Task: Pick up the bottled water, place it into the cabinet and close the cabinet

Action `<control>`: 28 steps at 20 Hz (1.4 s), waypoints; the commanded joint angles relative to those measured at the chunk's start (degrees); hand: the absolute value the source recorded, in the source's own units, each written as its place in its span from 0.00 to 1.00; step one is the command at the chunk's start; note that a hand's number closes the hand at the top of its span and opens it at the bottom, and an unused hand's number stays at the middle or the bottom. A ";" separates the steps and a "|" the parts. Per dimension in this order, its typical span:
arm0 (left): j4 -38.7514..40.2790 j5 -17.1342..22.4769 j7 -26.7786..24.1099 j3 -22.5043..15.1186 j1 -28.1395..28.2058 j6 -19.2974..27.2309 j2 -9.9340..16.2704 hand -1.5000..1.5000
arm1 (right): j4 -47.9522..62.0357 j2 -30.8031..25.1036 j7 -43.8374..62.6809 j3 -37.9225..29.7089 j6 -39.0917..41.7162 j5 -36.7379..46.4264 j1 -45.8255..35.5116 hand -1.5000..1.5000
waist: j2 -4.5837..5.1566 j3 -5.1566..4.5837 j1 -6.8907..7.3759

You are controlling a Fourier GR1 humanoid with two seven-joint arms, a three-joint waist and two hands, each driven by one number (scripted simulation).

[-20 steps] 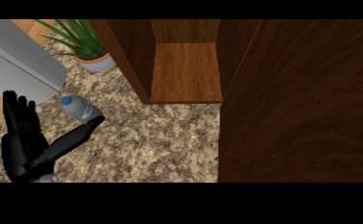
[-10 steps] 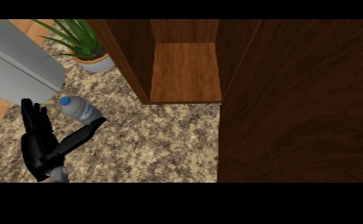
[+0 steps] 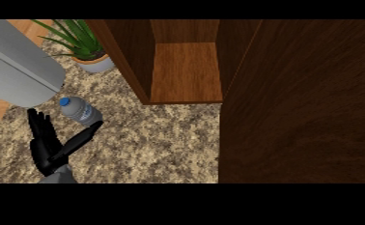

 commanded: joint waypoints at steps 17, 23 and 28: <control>35.29 9.68 -22.86 8.52 -15.57 -16.69 3.20 1.00 | -5.79 -0.22 0.77 -2.04 1.29 -2.61 3.70 0.00 | 0.17 0.01 0.13; 40.73 12.43 -25.26 11.10 -18.96 -22.42 5.65 1.00 | -6.44 0.23 -3.33 -0.50 3.59 -1.82 9.01 0.00 | 0.11 -0.01 -0.52; 43.20 11.03 -28.45 9.25 -17.76 -26.83 5.64 1.00 | -9.15 -0.07 -1.06 -0.81 3.08 -2.39 9.52 0.00 | 0.12 0.01 0.01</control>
